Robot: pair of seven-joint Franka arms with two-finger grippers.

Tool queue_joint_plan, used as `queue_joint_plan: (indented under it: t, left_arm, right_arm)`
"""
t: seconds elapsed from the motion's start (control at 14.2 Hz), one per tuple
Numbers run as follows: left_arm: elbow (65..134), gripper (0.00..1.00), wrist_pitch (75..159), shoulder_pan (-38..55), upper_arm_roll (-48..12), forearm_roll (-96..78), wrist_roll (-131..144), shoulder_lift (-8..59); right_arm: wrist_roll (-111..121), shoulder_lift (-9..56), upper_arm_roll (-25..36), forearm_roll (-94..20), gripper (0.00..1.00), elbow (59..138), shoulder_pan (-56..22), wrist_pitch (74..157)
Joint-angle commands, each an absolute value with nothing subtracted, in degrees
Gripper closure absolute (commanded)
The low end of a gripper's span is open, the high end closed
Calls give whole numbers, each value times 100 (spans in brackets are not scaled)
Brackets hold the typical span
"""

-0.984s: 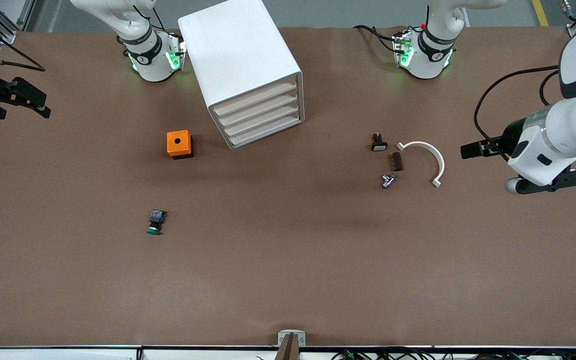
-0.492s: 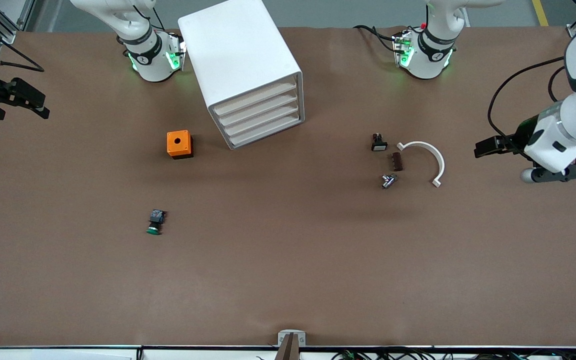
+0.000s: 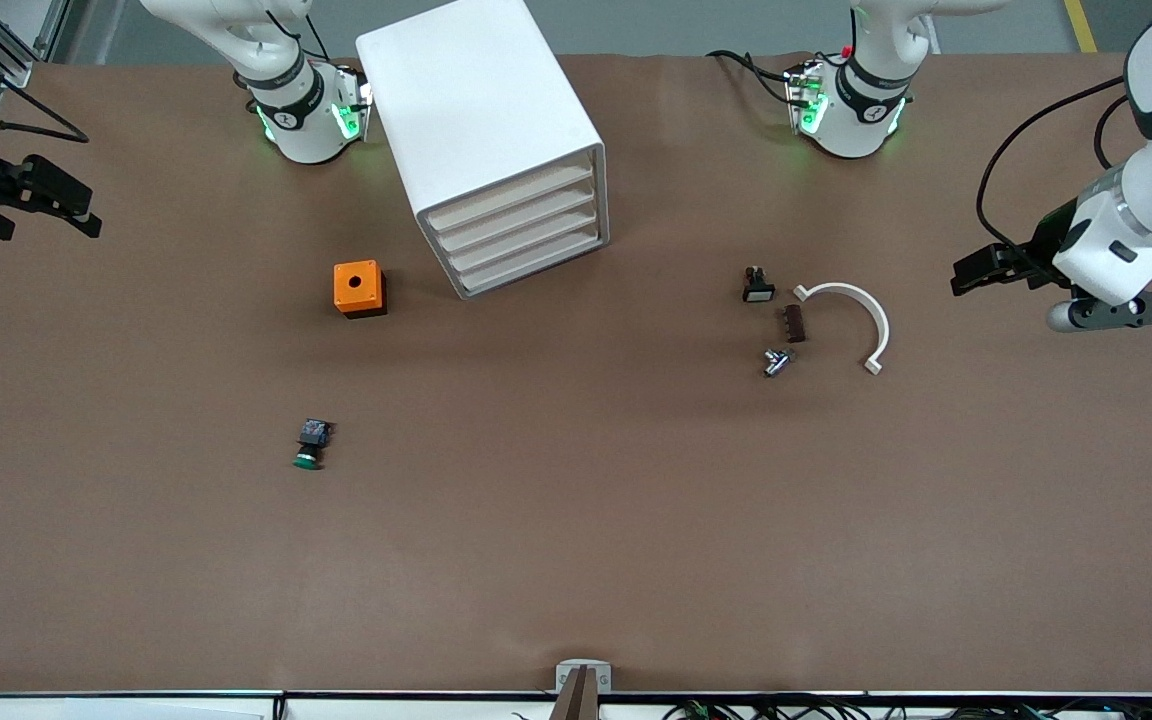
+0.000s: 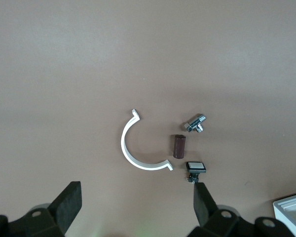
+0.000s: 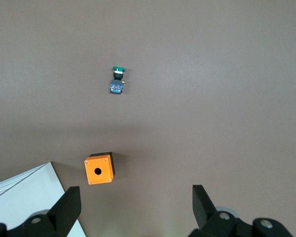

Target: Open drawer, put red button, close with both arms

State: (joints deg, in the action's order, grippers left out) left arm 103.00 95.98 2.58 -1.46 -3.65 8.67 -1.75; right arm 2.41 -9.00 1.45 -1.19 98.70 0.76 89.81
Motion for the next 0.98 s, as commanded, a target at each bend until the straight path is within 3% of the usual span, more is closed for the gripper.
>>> queue_joint_plan:
  t: [0.0, 0.49, 0.91]
  left_arm:
    - [10416, 0, 9712, 176, -185, -264, 738, -431]
    - [9573, 0, 9756, 185, -184, -176, 747, -273]
    - [8509, 0, 9756, 220, -185, -167, 773, 421]
  right_arm:
    - [132, -1063, 141, -229, 0, 10011, 114, 8982]
    - [141, -1063, 141, -220, 0, 10011, 106, 8991]
    - [149, -1063, 141, -141, 0, 10011, 106, 8983]
